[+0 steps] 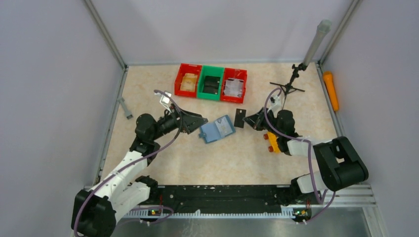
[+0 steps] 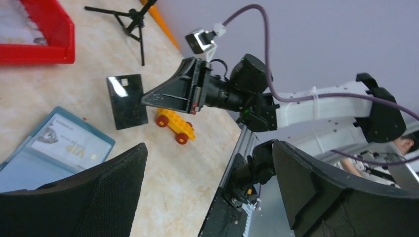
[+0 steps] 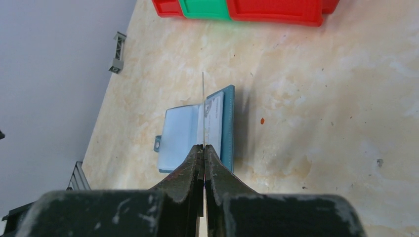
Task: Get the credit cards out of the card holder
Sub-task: Place the credit card in the storage box.
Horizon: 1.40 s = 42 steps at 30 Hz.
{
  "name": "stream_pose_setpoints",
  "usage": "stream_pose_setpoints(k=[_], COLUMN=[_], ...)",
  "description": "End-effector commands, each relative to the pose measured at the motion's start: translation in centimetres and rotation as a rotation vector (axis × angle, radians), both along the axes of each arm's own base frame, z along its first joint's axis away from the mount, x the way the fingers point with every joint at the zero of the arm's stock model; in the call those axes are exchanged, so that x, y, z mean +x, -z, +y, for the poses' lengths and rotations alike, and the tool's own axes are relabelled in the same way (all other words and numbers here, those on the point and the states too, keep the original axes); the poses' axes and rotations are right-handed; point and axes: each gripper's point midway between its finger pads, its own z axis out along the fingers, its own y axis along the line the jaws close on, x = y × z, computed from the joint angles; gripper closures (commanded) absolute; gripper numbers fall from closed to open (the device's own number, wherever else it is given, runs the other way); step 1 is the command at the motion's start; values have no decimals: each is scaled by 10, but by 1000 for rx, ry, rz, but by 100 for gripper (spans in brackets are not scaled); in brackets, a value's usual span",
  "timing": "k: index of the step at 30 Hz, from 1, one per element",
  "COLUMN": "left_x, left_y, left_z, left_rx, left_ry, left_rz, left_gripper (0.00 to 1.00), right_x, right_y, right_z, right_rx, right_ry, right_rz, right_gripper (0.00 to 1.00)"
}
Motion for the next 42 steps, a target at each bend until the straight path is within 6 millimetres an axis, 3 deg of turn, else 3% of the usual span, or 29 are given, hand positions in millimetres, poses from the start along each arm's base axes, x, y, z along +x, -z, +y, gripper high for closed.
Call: stream_pose_setpoints(k=[1,7,11,18,29,36,42], left_x=[-18,7,7,27,26,46,65], left_y=[-33,-11,-4,38,42,62,79], left_z=[1,11,1,-17,-25,-15,11], left_rx=[-76,23,48,116,110,177,269], left_ry=[20,-114,-37,51,128,0,-207], left_rz=[-196,-136,-121,41,0,18,50], left_gripper=[1,1,1,1,1,1,1], right_x=[11,12,8,5,12,43,74], right_y=[-18,-19,-23,-34,-49,-65,-86], right_z=[-3,-2,-1,-1,12,23,35], right_rx=[-7,0,8,14,70,110,203], right_ry=[14,11,1,-6,-18,231,491], right_rz=[-65,-68,-79,-116,-108,-31,42], right_gripper=[100,100,100,100,100,100,100])
